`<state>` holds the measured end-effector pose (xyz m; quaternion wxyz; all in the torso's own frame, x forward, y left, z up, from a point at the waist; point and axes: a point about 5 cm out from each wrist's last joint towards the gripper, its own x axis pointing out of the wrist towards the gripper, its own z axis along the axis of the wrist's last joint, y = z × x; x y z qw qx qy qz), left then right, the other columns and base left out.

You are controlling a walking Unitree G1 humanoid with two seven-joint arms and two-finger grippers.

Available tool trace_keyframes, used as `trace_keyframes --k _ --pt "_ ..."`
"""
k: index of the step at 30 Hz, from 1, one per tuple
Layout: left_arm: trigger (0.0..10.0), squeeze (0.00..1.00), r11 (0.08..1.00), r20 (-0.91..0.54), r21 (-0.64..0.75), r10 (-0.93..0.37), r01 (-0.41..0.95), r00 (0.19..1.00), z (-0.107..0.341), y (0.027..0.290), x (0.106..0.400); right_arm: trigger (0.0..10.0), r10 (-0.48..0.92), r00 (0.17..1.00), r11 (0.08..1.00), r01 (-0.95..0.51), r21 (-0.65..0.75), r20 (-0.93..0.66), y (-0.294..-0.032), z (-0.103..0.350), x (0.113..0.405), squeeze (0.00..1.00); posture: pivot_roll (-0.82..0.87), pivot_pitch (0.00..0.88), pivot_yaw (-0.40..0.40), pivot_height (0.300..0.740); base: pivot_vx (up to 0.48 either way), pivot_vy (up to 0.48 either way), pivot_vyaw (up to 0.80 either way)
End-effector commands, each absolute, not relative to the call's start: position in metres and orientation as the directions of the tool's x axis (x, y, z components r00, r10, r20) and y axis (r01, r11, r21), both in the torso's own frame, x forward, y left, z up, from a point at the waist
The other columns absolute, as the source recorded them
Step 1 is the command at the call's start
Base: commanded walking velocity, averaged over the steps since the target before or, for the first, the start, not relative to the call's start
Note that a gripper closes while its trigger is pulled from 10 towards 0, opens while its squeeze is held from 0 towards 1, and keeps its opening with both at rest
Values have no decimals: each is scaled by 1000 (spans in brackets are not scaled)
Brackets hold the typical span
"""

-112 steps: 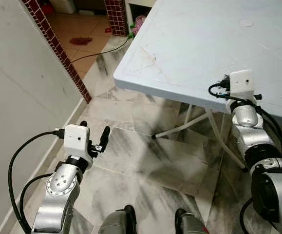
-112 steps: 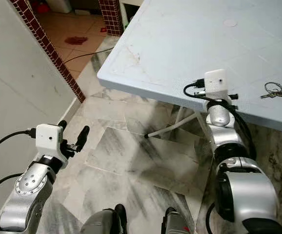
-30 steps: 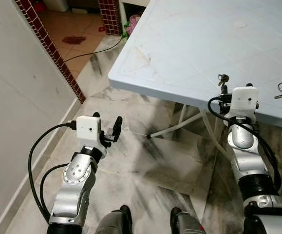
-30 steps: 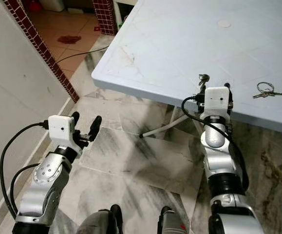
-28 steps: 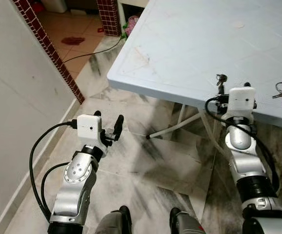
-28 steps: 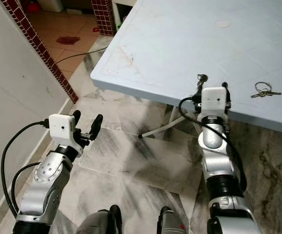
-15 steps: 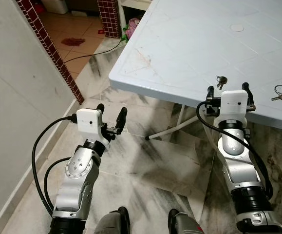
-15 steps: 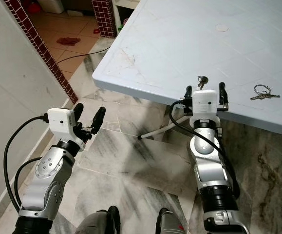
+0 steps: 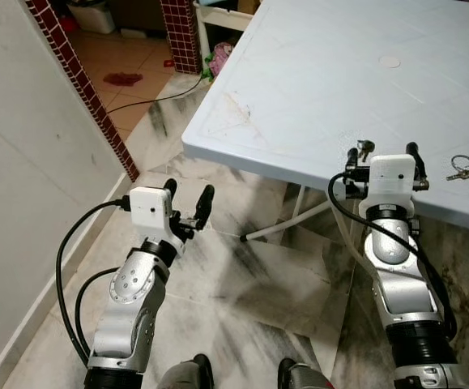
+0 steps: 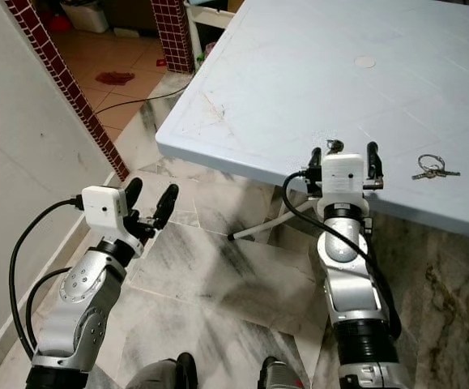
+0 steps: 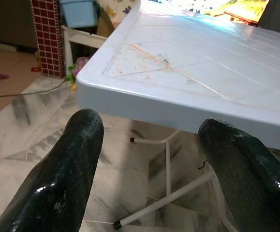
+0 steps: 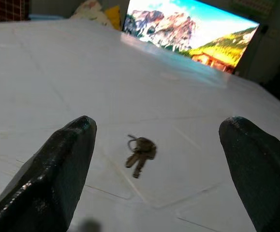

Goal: Hang keys on a hook

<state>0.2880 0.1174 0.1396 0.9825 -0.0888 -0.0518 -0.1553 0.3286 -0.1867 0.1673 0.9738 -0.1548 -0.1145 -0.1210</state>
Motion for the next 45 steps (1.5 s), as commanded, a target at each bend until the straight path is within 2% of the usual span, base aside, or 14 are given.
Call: trace_keyframes --k 1,41,45 --pt "10000 0 939 137 -150 -290 309 947 141 119 287 10000 -188 947 924 260 -280 259 -185 168 327 1000 15 182 47 740 281 0 0" --pt "10000 0 936 126 -162 -294 312 948 136 119 285 10000 -175 958 929 237 -286 226 -174 161 316 1000 12 191 49 740 289 0 0" --pt "10000 0 936 121 -158 -298 314 947 135 118 284 10000 -172 959 927 235 -291 226 -173 161 314 1000 13 193 51 740 0 0 0"
